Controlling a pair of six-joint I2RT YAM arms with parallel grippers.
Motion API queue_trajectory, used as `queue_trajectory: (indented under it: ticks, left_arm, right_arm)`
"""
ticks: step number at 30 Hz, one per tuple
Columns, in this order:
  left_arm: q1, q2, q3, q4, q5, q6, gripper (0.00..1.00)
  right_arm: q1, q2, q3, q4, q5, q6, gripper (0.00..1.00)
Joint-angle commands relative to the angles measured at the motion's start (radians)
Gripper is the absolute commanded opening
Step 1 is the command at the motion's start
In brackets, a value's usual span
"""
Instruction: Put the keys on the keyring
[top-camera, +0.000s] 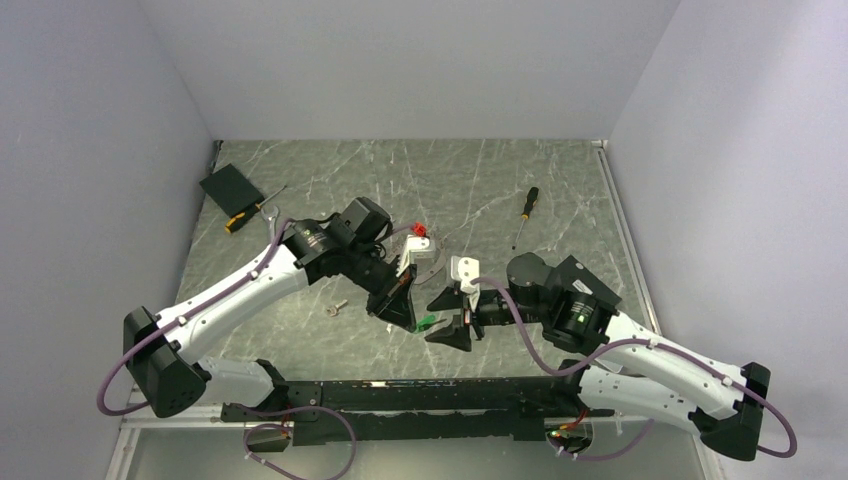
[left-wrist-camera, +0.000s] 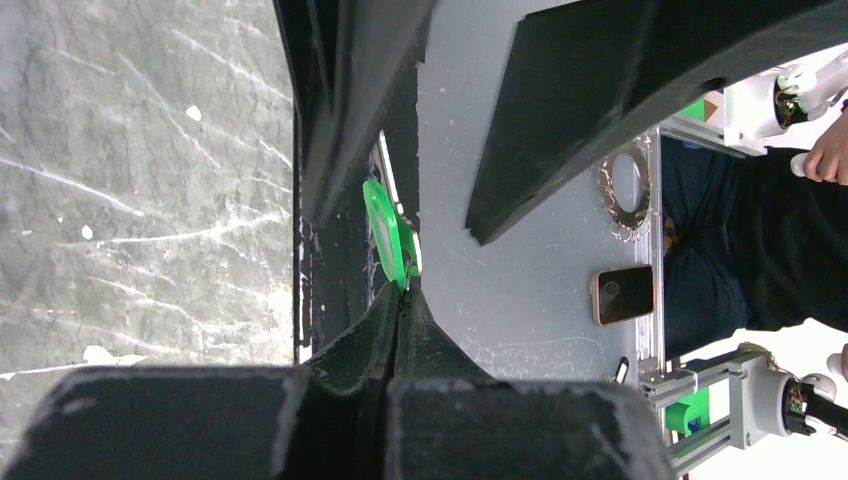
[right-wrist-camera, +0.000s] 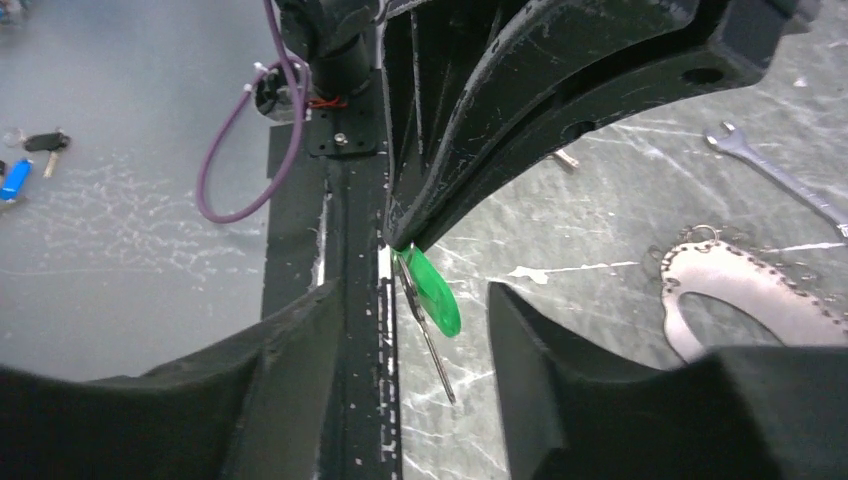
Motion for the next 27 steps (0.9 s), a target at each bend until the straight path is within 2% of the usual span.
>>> queue_trajectory:
  ticks: [1,4,8,9,10,15,22,23,25,26,27]
  left_arm:
    - [-0.006,-0.033,0.023,0.055,0.067,-0.016,0.00]
    - [-0.005,-0.041,0.017,0.072,0.073,-0.024,0.00]
    - [-0.006,-0.044,0.007,0.079,0.074,-0.030,0.00]
    - [-0.006,-0.044,0.003,0.081,0.074,-0.031,0.00]
    - [-0.006,-0.046,0.001,0.085,0.074,-0.032,0.00]
    - [-0.006,-0.089,-0.008,0.161,0.059,-0.068,0.00]
    - [-0.006,-0.195,-0.063,0.351,-0.075,-0.166,0.00]
    - [-0.006,-0.199,-0.060,0.356,-0.111,-0.174,0.00]
    - [-0.006,-0.207,-0.053,0.358,-0.177,-0.183,0.00]
    - [-0.006,-0.214,-0.052,0.366,-0.204,-0.190,0.00]
    - [-0.006,-0.223,-0.056,0.382,-0.230,-0.202,0.00]
  right_arm:
    - [0.000,0.023,0.007,0.080,-0.054,0.034,0.53]
    - [0.001,0.040,0.003,0.082,-0.047,0.032,0.43]
    - [0.001,0.037,-0.005,0.101,-0.056,0.033,0.08]
    - [0.001,0.033,-0.009,0.103,-0.060,0.035,0.02]
    - [0.001,0.027,-0.011,0.104,-0.062,0.037,0.00]
    - [0.001,-0.001,-0.038,0.113,-0.055,0.072,0.00]
    - [0.001,-0.080,-0.105,0.242,0.064,0.225,0.00]
    - [0.001,-0.091,-0.109,0.249,0.078,0.237,0.02]
    - [0.001,-0.105,-0.113,0.249,0.121,0.262,0.15]
    - [0.001,-0.109,-0.111,0.242,0.139,0.266,0.18]
    - [0.001,-0.111,-0.108,0.232,0.156,0.271,0.28]
